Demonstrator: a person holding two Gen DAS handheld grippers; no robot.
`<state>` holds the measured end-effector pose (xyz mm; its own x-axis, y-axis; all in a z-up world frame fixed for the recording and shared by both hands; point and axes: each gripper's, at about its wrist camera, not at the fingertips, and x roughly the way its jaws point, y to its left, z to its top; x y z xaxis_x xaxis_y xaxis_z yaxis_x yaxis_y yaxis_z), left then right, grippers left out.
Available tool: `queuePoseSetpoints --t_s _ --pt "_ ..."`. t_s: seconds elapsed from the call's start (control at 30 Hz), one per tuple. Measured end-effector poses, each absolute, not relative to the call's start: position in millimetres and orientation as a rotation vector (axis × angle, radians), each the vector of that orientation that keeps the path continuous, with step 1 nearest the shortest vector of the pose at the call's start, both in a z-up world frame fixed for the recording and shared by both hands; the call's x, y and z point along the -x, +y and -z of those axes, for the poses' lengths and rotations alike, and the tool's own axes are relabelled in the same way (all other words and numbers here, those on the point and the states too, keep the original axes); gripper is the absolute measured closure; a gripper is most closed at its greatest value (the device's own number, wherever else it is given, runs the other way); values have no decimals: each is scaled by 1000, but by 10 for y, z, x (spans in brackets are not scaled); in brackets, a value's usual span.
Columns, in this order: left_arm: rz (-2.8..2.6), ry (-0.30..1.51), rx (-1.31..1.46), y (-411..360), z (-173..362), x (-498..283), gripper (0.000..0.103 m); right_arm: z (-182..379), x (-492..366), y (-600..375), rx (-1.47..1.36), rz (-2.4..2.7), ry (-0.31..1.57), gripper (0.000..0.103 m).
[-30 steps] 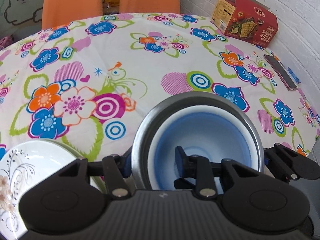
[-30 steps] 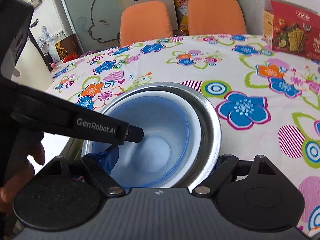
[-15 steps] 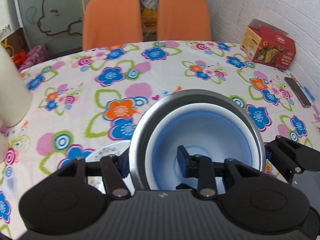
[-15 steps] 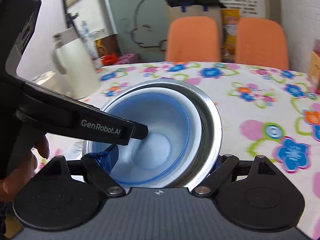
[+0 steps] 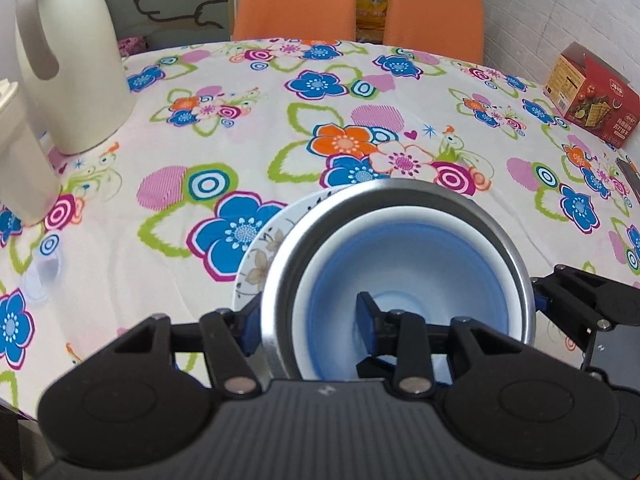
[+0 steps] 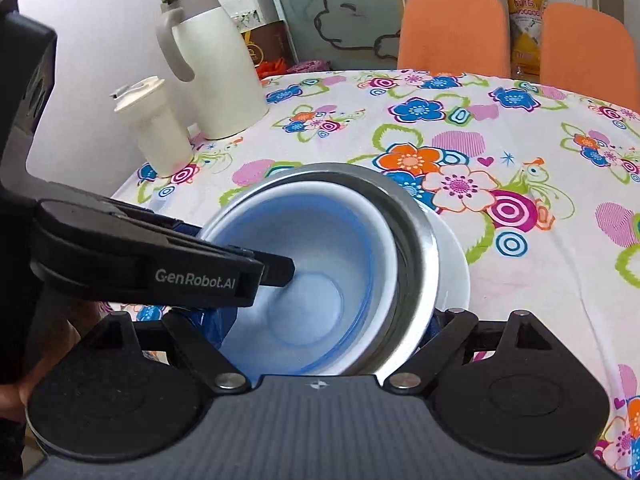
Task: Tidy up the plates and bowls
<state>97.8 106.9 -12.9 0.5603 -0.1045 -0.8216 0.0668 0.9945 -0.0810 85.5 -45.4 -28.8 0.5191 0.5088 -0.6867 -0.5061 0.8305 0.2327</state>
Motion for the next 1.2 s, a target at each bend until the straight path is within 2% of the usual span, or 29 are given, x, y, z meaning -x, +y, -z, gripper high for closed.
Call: queuePoseSetpoints --t_s 0.3,0.73,1.2 --pt "57 861 4 1111 31 -875 51 225 -839 -538 28 -535 759 29" --pt "2 736 68 979 -233 -613 45 81 -727 -1227 -199 -364 648 29" --pt "70 764 -23 515 -8 356 41 166 -80 -1558 -273 -209 632 29"
